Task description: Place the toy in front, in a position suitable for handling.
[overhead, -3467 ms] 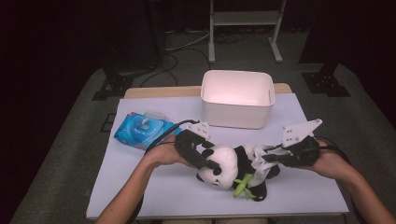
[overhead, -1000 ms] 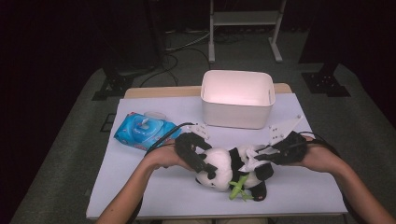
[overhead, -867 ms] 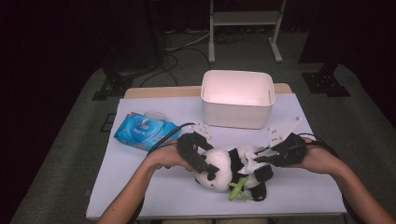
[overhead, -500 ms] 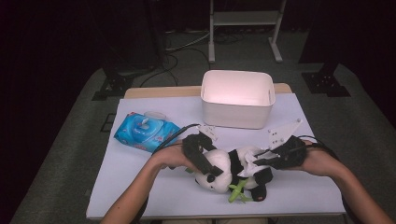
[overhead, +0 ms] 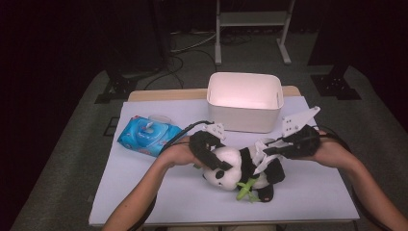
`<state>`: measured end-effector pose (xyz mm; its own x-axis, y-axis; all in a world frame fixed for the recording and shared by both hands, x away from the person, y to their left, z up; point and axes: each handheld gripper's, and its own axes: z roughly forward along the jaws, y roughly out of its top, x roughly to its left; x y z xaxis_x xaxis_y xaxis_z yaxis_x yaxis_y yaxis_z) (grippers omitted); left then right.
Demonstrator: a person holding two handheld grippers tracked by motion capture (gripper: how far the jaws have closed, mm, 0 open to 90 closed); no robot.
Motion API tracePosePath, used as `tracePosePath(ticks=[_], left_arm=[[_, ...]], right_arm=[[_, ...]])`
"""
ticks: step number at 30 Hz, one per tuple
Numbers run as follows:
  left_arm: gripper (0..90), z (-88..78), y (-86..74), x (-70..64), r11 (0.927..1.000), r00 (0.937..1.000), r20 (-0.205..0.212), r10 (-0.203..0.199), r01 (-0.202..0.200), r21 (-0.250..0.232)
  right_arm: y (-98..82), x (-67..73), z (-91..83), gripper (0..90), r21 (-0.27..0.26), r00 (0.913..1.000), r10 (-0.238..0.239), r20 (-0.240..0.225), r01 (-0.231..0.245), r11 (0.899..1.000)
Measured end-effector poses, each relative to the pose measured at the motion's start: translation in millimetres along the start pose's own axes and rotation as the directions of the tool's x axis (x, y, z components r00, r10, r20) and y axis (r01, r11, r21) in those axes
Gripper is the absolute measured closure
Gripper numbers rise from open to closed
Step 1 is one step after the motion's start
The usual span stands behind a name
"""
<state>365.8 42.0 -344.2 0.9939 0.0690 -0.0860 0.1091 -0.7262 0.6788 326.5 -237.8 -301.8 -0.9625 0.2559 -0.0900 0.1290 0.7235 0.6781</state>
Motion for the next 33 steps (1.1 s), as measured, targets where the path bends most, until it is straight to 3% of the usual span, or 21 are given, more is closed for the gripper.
tracePosePath(ticks=[7, 13, 19, 25, 28, 31, 33], left_arm=[[34.5, -5.5, 10.3, 16.9, 0.9984, 0.9974, -0.049, 0.053, -0.054, -0.014], [34.1, 0.1, 4.9, 27.4, 0.9989, 0.9981, -0.049, 0.037, -0.038, -0.027], [23.5, 4.9, -8.1, 21.8, 0.9999, 0.9991, -0.043, 0.006, -0.007, -0.010], [12.3, -11.8, -13.1, 17.6, 0.9952, 0.9954, -0.038, -0.088, 0.086, -0.047], [9.8, -15.9, -15.1, 17.0, 0.9939, 0.9943, -0.038, -0.100, 0.098, -0.051], [9.5, -14.8, -17.3, 16.1, 0.9902, 0.9905, -0.004, -0.137, 0.137, -0.026], [16.3, -11.6, -19.0, 13.2, 0.9924, 0.9913, 0.047, -0.123, 0.123, 0.000]], right_arm=[[13.3, -29.3, 2.6, 80.0, -0.002, 0.9998, 0.013, 0.012, -0.013, 1.000], [17.3, -45.7, 16.5, 80.0, 0.020, 0.9992, 0.041, -0.005, -0.040, 0.999], [15.2, -34.4, 31.1, 80.0, 0.040, 0.9984, 0.030, -0.047, -0.029, 0.999], [18.9, -17.8, 33.5, 80.0, 0.047, 0.9978, -0.005, -0.066, 0.008, 0.999], [17.4, -9.3, 33.5, 80.0, 0.037, 0.9965, -0.011, -0.083, 0.014, 0.999], [16.8, -1.1, 33.4, 80.0, 0.029, 0.9949, -0.025, -0.097, 0.028, 0.999], [17.1, 3.9, 33.0, 79.9, 0.032, 0.9932, -0.042, -0.109, 0.046, 0.998]])
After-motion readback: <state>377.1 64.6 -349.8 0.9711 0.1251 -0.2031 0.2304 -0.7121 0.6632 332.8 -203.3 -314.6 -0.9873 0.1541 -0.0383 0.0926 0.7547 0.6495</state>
